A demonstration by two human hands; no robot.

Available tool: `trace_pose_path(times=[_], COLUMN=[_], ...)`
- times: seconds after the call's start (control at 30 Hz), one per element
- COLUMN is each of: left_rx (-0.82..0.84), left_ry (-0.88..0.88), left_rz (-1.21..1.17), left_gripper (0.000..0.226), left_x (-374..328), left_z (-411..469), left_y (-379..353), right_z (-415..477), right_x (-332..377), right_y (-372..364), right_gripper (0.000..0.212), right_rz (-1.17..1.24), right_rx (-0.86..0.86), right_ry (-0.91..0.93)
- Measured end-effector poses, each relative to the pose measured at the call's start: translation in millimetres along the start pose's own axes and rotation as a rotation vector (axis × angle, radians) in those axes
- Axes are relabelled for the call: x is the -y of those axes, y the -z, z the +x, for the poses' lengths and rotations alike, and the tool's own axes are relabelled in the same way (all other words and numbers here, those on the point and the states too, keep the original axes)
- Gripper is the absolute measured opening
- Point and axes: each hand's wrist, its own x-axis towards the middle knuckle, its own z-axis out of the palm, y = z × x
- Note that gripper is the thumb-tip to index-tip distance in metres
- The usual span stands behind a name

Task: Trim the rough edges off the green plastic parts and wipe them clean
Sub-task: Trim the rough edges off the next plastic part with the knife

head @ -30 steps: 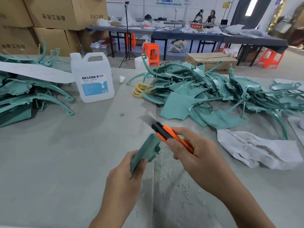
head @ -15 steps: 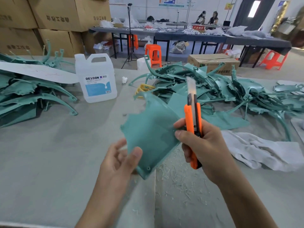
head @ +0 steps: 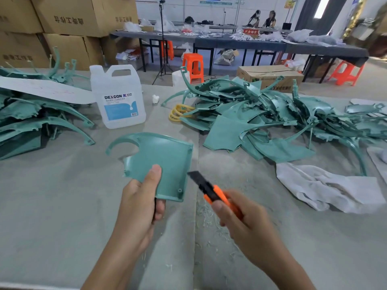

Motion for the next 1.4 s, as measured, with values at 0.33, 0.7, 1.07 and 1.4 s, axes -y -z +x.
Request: trace_pose_path(times=[0.33,0.7,1.07,1.4], left_rx=[0.054,0.184,0.021,0.228], left_ry=[0.030,-0.113,-0.305,-0.308], left_rz=[-0.052,0.194,0.422,0.459], left_gripper=[0.033,0.045,0.054,0.060], left_x=[-5,-15,-16,-32], left_z=[-3,-9,-6,-29], left_y=[-3,10,6,15], right_z=[-3,64,1,88], right_x=[-2,-23,-15,-27], right_y=[0,31,0,24], right_gripper=[0.043,0.027,0.032,0.030], right_rz=[-0.154,-0.372,-0.189,-0.439], right_rx=[0.085,-0.169,0.088,-0.142], right_ry=[0.074,-0.044,0.164,0.020])
